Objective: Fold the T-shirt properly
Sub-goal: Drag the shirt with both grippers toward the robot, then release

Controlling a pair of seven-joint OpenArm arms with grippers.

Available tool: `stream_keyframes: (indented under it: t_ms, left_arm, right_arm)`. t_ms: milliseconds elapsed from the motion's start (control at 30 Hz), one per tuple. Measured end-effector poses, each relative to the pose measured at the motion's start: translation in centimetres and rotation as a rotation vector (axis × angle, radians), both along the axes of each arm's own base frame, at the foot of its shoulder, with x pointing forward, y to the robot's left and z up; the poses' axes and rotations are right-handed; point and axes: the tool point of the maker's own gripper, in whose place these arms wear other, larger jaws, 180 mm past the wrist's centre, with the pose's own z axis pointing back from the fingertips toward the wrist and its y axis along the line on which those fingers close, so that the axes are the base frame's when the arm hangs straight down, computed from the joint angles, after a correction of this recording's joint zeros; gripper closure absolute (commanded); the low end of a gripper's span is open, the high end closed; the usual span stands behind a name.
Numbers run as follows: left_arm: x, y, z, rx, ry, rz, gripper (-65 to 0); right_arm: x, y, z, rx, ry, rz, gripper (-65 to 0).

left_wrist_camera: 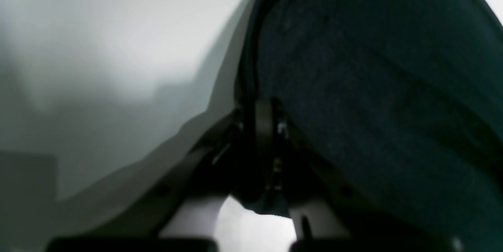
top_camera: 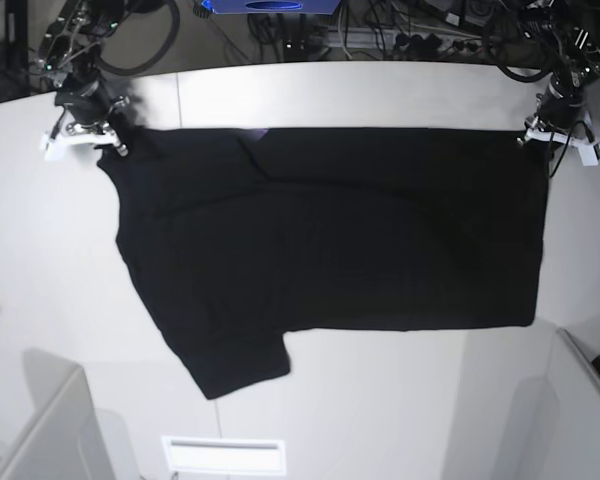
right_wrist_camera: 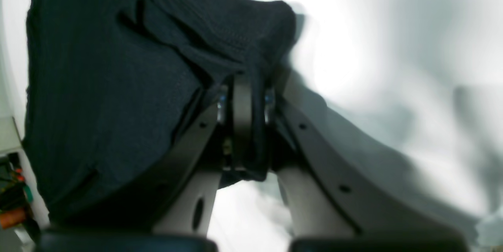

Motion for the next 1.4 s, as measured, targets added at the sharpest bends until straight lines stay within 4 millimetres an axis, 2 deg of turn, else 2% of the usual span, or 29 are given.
stream_keyframes:
  t_ms: [167,533,733,867,1133,1400]
  left_arm:
    - [-1.7,0.1,0.1,0.025,0.036,-0.015,0.0]
    - [-4.7,0.3,-0.2,0.034,0.077,-0.012,0.0]
    - [-5.5,0.4,-0.3,0.039,0.087,-0.012,0.0]
    - [-5.8,0.4,-0.3,0.040,0.091,-0.013,0.0]
    - [-7.2,0.3,0.2,0.072,0.138,-0.045,0.0]
    - [-7.8,0.2,0.4,0.088,0.172,-0.060,0.0]
  right_arm:
    - [-1.9,0.0,0.1,-0.019,0.028,0.006,0.0]
    - [-4.7,-0.2,-0.1,-0.024,0.063,-0.001,0.0]
    - [-5.4,-0.2,0.0,-0.031,0.072,0.006,0.0]
    - [-6.7,-0.2,0.3,-0.057,0.104,0.032,0.0]
    - [-6.9,-0.1,0.2,-0.058,0.114,0.034,0.0]
    - [-6.8,-0.1,0.3,-0.058,0.113,0.036,0.0]
